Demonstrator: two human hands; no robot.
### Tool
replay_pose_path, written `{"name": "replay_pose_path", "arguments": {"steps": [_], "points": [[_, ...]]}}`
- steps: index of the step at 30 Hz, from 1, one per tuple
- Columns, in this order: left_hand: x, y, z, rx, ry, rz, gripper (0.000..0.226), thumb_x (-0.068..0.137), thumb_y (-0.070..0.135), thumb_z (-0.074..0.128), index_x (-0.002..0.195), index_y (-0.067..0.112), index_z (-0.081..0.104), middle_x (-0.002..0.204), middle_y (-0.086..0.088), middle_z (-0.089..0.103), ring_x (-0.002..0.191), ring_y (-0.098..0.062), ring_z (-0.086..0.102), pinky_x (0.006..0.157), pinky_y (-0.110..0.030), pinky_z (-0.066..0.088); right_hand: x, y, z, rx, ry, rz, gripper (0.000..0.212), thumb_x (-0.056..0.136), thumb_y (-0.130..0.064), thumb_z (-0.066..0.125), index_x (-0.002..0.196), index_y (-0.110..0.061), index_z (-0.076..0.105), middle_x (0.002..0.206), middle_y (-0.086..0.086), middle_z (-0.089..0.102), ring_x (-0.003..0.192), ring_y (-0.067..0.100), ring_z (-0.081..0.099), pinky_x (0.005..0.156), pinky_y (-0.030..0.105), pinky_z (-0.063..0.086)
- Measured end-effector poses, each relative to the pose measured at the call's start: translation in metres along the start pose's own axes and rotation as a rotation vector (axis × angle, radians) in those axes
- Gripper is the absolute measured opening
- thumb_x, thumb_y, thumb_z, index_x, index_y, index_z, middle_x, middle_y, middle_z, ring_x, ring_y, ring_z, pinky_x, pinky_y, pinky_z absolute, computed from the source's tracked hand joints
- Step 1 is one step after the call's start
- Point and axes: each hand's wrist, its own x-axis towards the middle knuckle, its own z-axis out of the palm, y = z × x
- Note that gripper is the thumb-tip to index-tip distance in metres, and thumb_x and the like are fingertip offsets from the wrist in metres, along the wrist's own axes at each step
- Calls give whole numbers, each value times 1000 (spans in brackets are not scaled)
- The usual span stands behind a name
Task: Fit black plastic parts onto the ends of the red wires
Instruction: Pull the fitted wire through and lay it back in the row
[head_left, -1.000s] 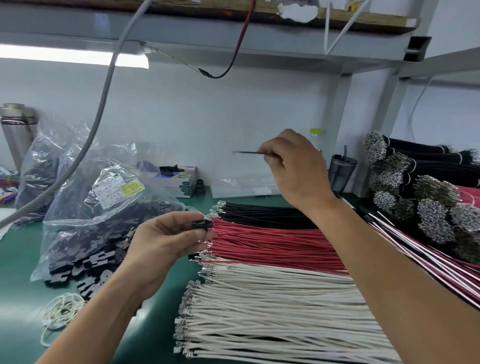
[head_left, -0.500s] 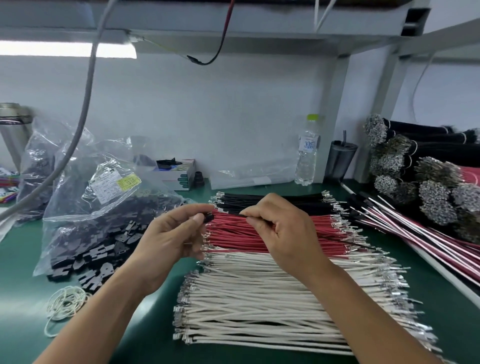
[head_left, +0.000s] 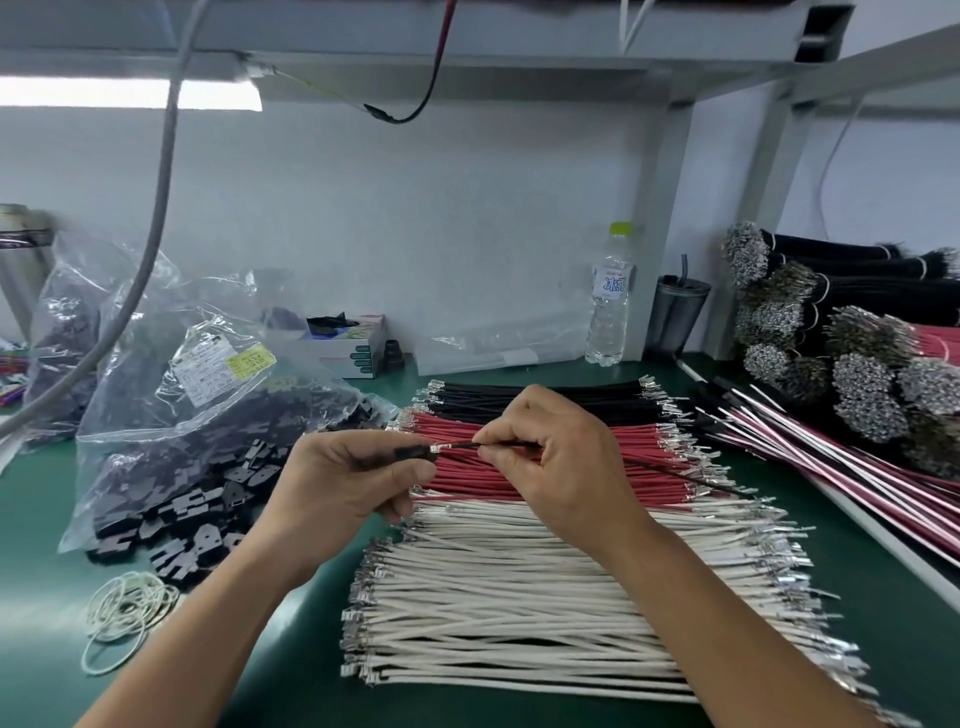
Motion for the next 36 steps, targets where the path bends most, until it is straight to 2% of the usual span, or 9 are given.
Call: {"name": "replay_pose_path", "arguments": {"steps": [7,14,19,23,25,28,30,32,36], "points": [[-2,-1,2,24,-4,30,21,71,15,84,92,19,85,69,-14,73,54,-18,64,54,-23,55,0,-2,1,20,-36,-15,8,85,-20,79,91,-25,80,83,-15,60,79,8,61,65,24,50],[-2,-1,1,20,-43,22,21,75,12,82,95,19,85,68,-13,72,55,-17,64,55,-23,57,1,1,3,182,-114,97,9,85,-17,80,90,-24,81,84,-12,62,81,13,63,74,42,54],[-3,1,2,3,-36,11,20,74,12,81,93,18,85,67,-16,72,54,-18,64,55,-24,57,2,0,3,193,-109,104,9,85,-17,79,90,-24,81,83,-13,62,80,12,63,74,40,54],[-3,1,5,-66,-65,-38,22,74,18,82,95,10,83,67,-18,70,52,-19,62,52,-27,56,4,0,2,227,-92,135,9,84,-16,80,90,-23,81,84,-10,63,82,13,63,76,40,54],[-3,2,5,-58,-63,-34,25,73,21,83,95,9,83,66,-16,69,51,-19,61,51,-28,56,3,-1,2,198,-75,116,9,85,-16,79,91,-22,81,83,-13,62,82,11,63,74,33,53],[-3,-1,6,39,-6,19,19,72,19,84,91,18,84,64,-14,70,51,-18,60,52,-24,54,1,-7,6,-23,-36,-5,6,86,-19,77,91,-22,80,82,-16,58,78,3,57,68,21,46],[-2,-3,7,146,17,64,16,73,19,82,88,23,84,66,-9,71,51,-17,61,53,-23,53,1,-8,7,-85,-21,-47,6,87,-19,76,92,-21,79,83,-14,58,79,3,56,68,22,47],[-2,-5,7,227,8,80,15,74,20,83,87,26,84,69,-9,72,52,-16,62,54,-21,53,1,-8,8,-39,-25,-20,6,88,-19,76,92,-21,79,83,-15,58,79,5,57,69,23,49],[-4,-2,8,109,-35,42,16,74,21,83,89,22,85,62,-12,70,51,-17,60,51,-23,53,-2,-8,14,58,-94,38,7,88,-19,76,94,-21,79,84,-14,59,80,7,60,70,33,52]]}}
